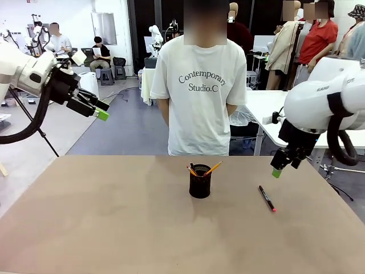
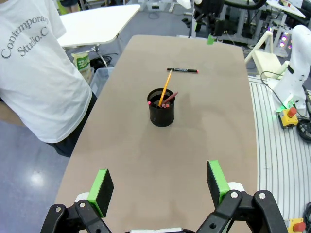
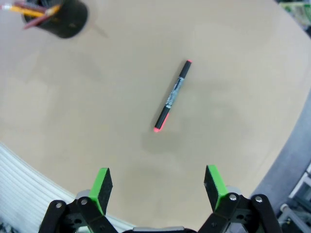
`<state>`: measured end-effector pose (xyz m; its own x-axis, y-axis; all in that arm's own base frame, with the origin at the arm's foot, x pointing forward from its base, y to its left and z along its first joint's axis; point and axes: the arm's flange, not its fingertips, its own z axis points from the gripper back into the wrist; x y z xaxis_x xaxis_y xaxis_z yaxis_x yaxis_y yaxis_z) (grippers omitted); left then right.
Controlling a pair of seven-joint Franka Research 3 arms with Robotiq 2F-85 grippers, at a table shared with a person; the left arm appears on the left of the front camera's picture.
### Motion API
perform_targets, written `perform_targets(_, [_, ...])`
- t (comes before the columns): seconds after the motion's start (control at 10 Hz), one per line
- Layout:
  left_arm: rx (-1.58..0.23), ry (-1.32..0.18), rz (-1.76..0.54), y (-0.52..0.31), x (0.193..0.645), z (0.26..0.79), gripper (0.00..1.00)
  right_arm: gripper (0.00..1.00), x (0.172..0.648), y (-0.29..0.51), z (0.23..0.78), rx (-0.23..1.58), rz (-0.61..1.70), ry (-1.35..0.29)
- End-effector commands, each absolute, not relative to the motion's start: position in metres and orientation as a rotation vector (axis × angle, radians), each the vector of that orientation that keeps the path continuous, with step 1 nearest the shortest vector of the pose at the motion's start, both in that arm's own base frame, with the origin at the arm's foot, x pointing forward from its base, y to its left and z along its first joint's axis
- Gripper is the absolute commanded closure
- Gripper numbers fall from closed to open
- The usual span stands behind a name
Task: Place the pens into the pen holder.
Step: Pick up a writing instrument from the table and place it into the Pen holder.
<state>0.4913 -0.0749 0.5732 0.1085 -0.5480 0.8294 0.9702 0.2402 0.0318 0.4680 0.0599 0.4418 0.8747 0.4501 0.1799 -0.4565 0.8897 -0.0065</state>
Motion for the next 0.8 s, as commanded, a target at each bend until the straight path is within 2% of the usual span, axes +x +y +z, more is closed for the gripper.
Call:
perform_targets(0.0, [-0.619,-0.845,-1.227,-0.073,0.491,0.573,0.00,0.00,0.510,0.079,0.416,-0.060,0.347,-0.186])
perform_targets(0.3, [-0.619,-0.845,-1.227,-0.073,0.491,0.573,0.00,0.00,0.539,0.098,0.381,-0.113,0.212,-0.169])
perform_targets(0.5, [-0.619,-0.845,-1.227,-0.073,0.491,0.573,0.00,0.00,0.553,0.111,0.355,-0.083,0.130,-0.073])
perform_targets(0.7, [-0.619,-0.845,-1.227,-0.073,0.491,0.573,0.00,0.00,0.569,0.108,0.337,-0.118,0.070,-0.053])
